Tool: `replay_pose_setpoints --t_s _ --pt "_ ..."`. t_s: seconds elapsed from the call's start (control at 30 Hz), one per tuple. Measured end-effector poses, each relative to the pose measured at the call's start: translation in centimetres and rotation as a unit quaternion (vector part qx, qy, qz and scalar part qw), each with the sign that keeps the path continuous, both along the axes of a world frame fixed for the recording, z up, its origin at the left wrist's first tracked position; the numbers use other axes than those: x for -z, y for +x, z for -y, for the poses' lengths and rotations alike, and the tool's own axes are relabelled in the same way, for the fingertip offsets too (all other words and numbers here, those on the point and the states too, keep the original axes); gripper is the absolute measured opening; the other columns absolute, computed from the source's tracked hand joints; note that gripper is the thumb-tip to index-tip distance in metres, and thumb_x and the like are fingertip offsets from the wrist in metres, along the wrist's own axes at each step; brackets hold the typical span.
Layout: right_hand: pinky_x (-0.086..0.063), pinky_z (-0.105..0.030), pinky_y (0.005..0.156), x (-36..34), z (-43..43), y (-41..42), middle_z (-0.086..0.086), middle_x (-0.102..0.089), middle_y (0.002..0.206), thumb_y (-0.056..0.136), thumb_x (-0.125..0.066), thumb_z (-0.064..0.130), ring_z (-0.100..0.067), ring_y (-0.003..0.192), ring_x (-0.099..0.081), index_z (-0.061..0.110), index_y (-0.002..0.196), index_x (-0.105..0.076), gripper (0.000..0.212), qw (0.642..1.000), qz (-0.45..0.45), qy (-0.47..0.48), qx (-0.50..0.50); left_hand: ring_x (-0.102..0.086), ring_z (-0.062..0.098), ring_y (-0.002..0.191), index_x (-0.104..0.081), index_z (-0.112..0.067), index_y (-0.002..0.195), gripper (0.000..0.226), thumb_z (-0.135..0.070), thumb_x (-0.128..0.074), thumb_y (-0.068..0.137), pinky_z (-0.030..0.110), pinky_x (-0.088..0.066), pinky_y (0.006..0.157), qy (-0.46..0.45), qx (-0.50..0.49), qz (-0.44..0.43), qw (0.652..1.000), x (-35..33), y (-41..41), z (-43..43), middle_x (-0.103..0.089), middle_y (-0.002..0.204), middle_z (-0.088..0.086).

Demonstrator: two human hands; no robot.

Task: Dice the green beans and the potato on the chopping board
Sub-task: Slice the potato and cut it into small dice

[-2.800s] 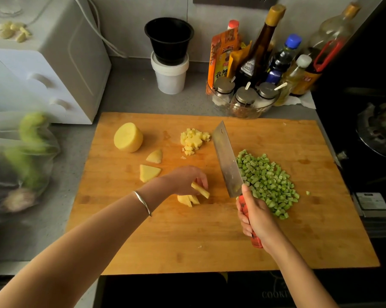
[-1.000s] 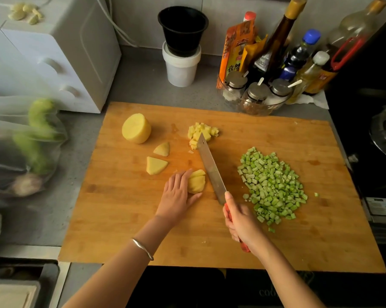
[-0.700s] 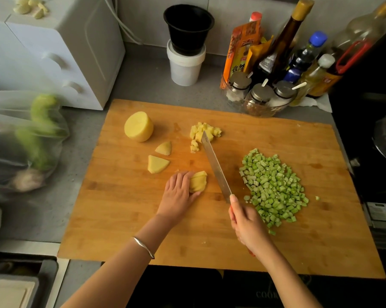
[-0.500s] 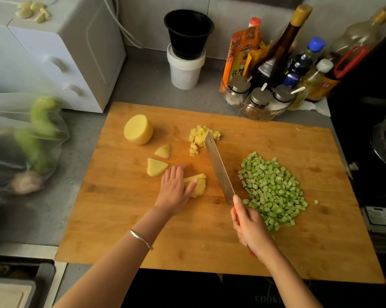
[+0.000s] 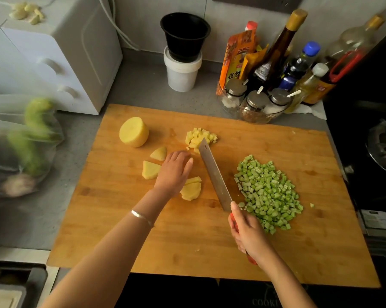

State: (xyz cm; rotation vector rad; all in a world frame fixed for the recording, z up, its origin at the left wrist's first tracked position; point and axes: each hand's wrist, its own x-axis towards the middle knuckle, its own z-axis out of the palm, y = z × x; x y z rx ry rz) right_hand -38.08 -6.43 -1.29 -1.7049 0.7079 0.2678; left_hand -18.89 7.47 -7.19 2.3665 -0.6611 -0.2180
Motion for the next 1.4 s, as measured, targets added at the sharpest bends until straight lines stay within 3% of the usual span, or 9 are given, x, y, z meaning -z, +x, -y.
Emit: replay_pose_setpoints --t_s 0.1,0.23,0.4,0.63,0.9,1.07,1.2,1.4 --pt "-0.021 -0.023 0.039 0.3 0.1 -0.7 0.001 -0.028 0.046 0.088 -0.036 0.062 -0.013 0.035 -0.025 0.012 0.064 -0.042 0.055 1.0 -0.015 -0.002 -0.016 -0.043 0.018 0.116 -0.047 -0.016 0.131 0.053 -0.054 -0.037 0.095 0.027 -0.031 0.098 -0.029 -0.009 0.0 1.0 0.1 -3.5 -2.2 -0.052 0.125 0.0" --pt "-0.022 -0.022 0.038 0.5 -0.5 -0.9 0.004 -0.029 0.045 0.083 -0.036 0.065 -0.01 0.035 -0.026 0.015 0.063 -0.042 0.055 0.999 -0.042 -0.003 -0.03 -0.038 0.02 0.12 -0.033 -0.02 0.142 0.075 -0.069 -0.029 0.085 0.034 -0.032 0.103 0.075 0.04 0.026 0.996 2.1 -6.4 -3.5 -0.046 0.132 0.001" --pt "-0.024 -0.02 0.038 0.6 -1.7 -0.9 0.006 -0.028 0.043 0.096 -0.033 0.057 -0.009 0.034 -0.027 0.013 0.065 -0.04 0.054 0.998 -0.061 0.002 -0.033 -0.053 0.027 0.106 -0.044 -0.016 0.131 0.061 -0.06 -0.031 0.09 0.039 -0.046 0.089 0.124 0.024 0.089 0.988 2.9 -6.6 -2.8 -0.056 0.117 0.006" --pt "-0.022 -0.022 0.038 0.0 -2.6 -0.8 0.005 -0.027 0.044 0.098 -0.032 0.055 -0.01 0.034 -0.024 0.014 0.066 -0.037 0.052 0.996 -0.079 0.007 -0.03 -0.055 0.028 0.108 -0.047 -0.012 0.13 0.06 -0.055 -0.029 0.092 0.041 -0.046 0.093 0.143 0.054 0.1 0.983 2.7 -6.4 -2.7 -0.057 0.119 0.008" --pt "-0.019 -0.021 0.037 0.1 -3.4 -0.8 0.005 -0.026 0.045 0.097 -0.033 0.057 -0.009 0.034 -0.023 0.016 0.064 -0.036 0.052 0.997 -0.071 0.027 0.004 -0.035 0.026 0.129 -0.03 -0.014 0.144 0.088 -0.073 -0.002 0.084 0.036 -0.023 0.111 0.129 0.108 0.06 0.984 2.1 -5.7 -3.1 -0.04 0.139 0.006" --pt "-0.021 -0.02 0.036 -0.4 -3.3 -0.6 0.001 -0.029 0.048 0.085 -0.033 0.064 -0.009 0.035 -0.026 0.013 0.065 -0.039 0.055 0.999 -0.017 0.015 0.025 -0.033 0.023 0.127 -0.035 -0.015 0.141 0.068 -0.06 -0.017 0.092 0.036 -0.023 0.11 0.031 -0.037 0.01 0.999 2.5 -6.9 -3.2 -0.043 0.134 0.003" --pt "-0.021 -0.018 0.036 -0.7 -4.1 0.1 0.003 -0.03 0.047 0.09 -0.032 0.06 -0.008 0.035 -0.025 0.013 0.065 -0.038 0.054 1.0 0.005 0.022 0.018 -0.044 0.029 0.115 -0.05 -0.01 0.123 0.053 -0.045 -0.019 0.097 0.035 -0.025 0.102 0.032 -0.149 0.034 0.988 2.7 -7.9 -1.1 -0.052 0.118 0.008" --pt "-0.022 -0.015 0.037 -0.2 -4.6 0.8 0.004 -0.032 0.045 0.084 -0.03 0.067 -0.006 0.034 -0.028 0.015 0.062 -0.039 0.057 1.0 0.001 -0.003 0.001 -0.05 0.034 0.105 -0.053 -0.008 0.109 0.041 -0.037 -0.024 0.098 0.038 -0.028 0.095 0.085 -0.162 0.082 0.98 3.7 -8.0 -0.6 -0.055 0.108 0.014"
